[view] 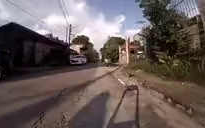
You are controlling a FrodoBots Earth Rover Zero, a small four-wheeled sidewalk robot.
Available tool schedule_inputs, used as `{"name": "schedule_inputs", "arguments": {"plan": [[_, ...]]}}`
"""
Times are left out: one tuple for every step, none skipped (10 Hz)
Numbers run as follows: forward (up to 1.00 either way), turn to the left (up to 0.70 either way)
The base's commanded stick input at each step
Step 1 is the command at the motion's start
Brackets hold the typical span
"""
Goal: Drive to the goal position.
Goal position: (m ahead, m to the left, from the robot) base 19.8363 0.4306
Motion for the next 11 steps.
{"name": "schedule_inputs", "arguments": {"plan": [[1.0, 0.0], [1.0, 0.0], [1.0, 0.0], [1.0, 0.0], [1.0, 0.0], [1.0, 0.0], [1.0, 0.0], [1.0, 0.0], [1.0, 0.0], [1.0, 0.0], [1.0, 0.0]]}}
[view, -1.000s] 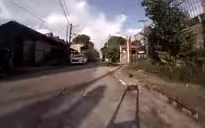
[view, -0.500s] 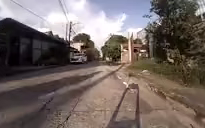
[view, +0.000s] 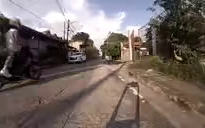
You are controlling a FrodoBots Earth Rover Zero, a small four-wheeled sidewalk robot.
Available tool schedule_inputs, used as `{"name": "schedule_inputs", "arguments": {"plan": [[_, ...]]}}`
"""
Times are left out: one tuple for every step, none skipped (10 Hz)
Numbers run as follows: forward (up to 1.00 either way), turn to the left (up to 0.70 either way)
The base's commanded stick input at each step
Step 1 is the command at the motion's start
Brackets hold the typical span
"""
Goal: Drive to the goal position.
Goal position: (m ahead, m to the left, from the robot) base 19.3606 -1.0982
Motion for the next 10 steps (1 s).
{"name": "schedule_inputs", "arguments": {"plan": [[1.0, 0.0], [1.0, 0.0], [1.0, 0.0], [1.0, 0.0], [1.0, 0.0], [1.0, 0.0], [1.0, 0.0], [1.0, 0.0], [1.0, 0.0], [1.0, 0.0]]}}
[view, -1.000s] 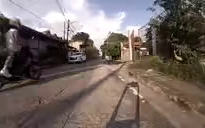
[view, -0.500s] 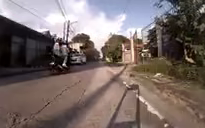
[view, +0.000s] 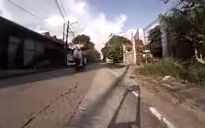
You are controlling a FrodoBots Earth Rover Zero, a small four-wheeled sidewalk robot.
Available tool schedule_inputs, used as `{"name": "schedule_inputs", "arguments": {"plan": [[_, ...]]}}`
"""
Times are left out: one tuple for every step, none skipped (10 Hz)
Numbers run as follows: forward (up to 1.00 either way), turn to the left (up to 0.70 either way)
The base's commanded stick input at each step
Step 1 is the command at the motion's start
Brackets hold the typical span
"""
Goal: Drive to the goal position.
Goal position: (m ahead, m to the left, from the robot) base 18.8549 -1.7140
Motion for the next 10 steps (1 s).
{"name": "schedule_inputs", "arguments": {"plan": [[1.0, 0.0], [1.0, 0.0], [1.0, 0.0], [1.0, 0.0], [1.0, 0.0], [1.0, 0.0], [1.0, 0.0], [1.0, 0.0], [1.0, 0.0], [1.0, 0.0]]}}
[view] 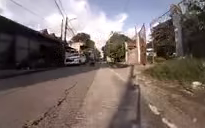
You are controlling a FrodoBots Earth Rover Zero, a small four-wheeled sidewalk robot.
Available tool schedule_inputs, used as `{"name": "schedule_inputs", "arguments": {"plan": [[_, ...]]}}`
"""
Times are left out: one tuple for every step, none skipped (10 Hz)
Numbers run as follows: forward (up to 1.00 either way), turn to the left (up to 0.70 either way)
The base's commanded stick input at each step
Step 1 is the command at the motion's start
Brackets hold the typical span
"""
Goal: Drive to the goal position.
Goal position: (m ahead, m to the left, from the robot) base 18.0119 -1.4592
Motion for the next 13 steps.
{"name": "schedule_inputs", "arguments": {"plan": [[1.0, 0.0], [1.0, 0.0], [1.0, 0.0], [1.0, 0.0], [1.0, 0.0], [1.0, 0.0], [1.0, 0.0], [1.0, 0.0], [1.0, 0.0], [1.0, 0.0], [1.0, 0.0], [1.0, 0.0], [1.0, 0.0]]}}
